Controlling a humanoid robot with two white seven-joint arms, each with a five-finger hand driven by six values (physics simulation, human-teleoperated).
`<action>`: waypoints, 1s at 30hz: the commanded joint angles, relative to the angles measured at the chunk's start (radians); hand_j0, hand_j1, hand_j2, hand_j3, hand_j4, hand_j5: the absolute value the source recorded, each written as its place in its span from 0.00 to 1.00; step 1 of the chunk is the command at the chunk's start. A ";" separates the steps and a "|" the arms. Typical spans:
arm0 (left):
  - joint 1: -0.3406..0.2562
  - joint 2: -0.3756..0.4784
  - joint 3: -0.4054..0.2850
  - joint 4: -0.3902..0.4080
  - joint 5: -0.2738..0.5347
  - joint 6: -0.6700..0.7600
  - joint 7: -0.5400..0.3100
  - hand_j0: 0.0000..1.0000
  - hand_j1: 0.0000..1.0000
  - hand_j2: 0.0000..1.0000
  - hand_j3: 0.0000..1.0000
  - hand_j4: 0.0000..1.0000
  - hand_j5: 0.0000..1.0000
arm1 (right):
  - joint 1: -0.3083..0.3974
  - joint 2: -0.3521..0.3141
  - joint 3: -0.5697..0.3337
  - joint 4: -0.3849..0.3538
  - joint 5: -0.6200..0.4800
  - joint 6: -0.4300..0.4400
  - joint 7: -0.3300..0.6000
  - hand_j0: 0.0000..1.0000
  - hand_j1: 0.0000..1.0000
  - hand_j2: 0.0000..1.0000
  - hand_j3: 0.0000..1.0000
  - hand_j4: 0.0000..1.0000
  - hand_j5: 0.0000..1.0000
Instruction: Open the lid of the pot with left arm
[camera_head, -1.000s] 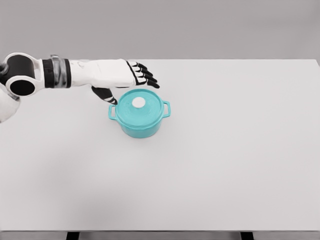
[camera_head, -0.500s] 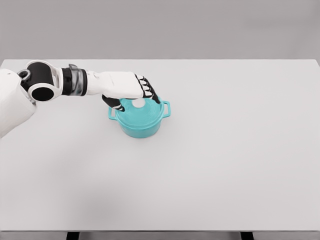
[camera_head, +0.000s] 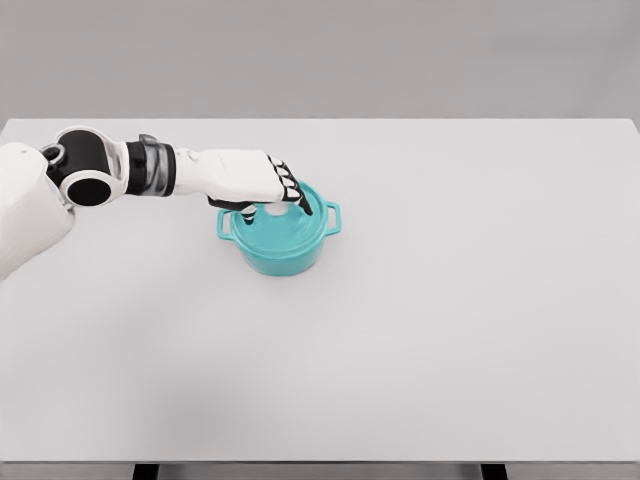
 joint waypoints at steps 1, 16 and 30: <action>0.000 0.000 -0.003 0.001 -0.008 -0.004 -0.005 0.83 0.83 0.83 0.83 0.83 0.83 | 0.000 0.000 0.000 0.000 0.000 0.000 0.000 1.00 1.00 1.00 1.00 1.00 1.00; -0.008 0.012 -0.002 -0.009 -0.006 -0.004 -0.002 0.53 0.53 0.53 0.53 0.53 0.53 | 0.000 0.000 0.000 0.000 0.000 0.000 0.000 1.00 1.00 1.00 1.00 1.00 1.00; -0.014 0.015 0.000 -0.012 -0.006 -0.004 -0.002 0.29 0.29 0.29 0.29 0.29 0.29 | 0.000 0.000 0.000 0.000 0.000 0.000 0.000 1.00 1.00 1.00 1.00 1.00 1.00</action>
